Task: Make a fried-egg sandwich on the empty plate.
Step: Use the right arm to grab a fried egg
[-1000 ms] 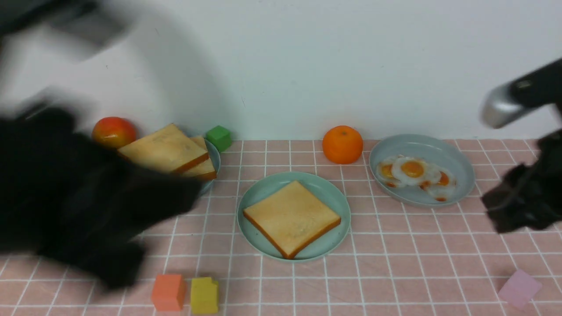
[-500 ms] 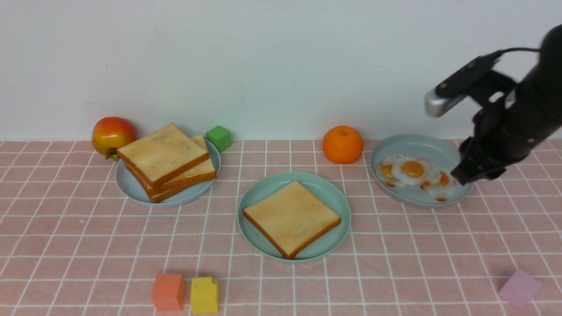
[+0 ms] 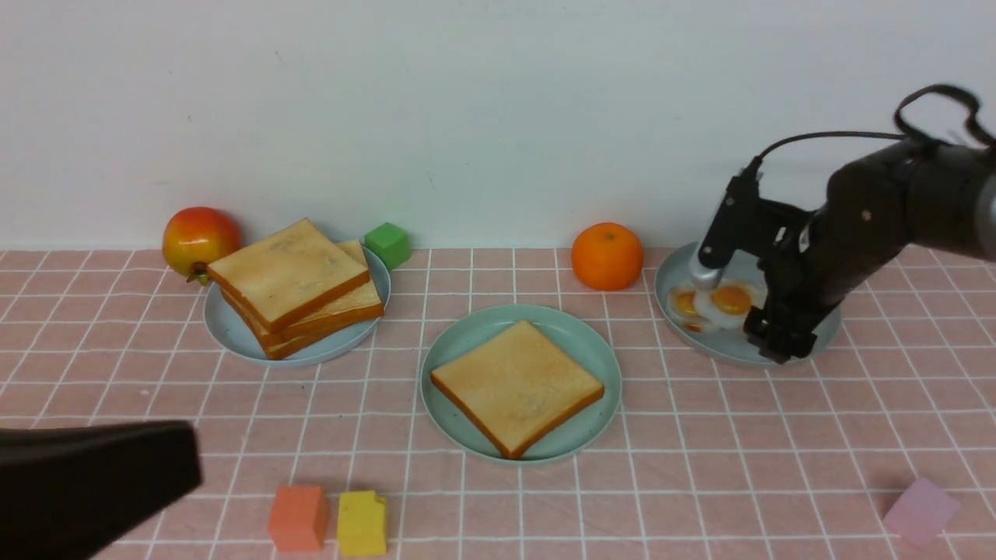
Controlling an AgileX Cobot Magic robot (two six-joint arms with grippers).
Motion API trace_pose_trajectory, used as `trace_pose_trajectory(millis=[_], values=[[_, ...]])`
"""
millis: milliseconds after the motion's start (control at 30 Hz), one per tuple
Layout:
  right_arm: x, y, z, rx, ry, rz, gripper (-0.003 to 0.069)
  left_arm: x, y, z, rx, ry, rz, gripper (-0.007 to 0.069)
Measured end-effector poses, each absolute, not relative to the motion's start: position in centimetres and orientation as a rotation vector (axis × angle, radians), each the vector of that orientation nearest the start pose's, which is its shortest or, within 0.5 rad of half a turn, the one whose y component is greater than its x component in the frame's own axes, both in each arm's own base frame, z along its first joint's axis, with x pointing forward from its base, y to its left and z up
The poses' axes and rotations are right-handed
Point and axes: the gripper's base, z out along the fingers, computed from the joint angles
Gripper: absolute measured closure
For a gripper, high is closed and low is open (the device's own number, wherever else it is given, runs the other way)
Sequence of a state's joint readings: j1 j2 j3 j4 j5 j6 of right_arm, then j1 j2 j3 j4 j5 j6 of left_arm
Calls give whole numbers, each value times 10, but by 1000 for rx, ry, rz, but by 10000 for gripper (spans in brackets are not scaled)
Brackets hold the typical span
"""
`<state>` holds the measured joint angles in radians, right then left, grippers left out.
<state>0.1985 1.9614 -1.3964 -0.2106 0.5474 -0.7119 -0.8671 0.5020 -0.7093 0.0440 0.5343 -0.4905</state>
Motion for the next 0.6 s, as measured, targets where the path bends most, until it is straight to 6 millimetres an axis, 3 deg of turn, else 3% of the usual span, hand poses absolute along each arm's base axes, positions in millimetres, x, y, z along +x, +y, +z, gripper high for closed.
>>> trace_pose_trajectory(millis=[333, 600], values=[[451, 66, 160, -1354, 2276, -435, 60, 61, -68, 381, 372, 1821, -920, 638], [463, 66, 153, -1416, 2161, -520, 72, 61, -68, 381, 374, 1820, -917, 638]])
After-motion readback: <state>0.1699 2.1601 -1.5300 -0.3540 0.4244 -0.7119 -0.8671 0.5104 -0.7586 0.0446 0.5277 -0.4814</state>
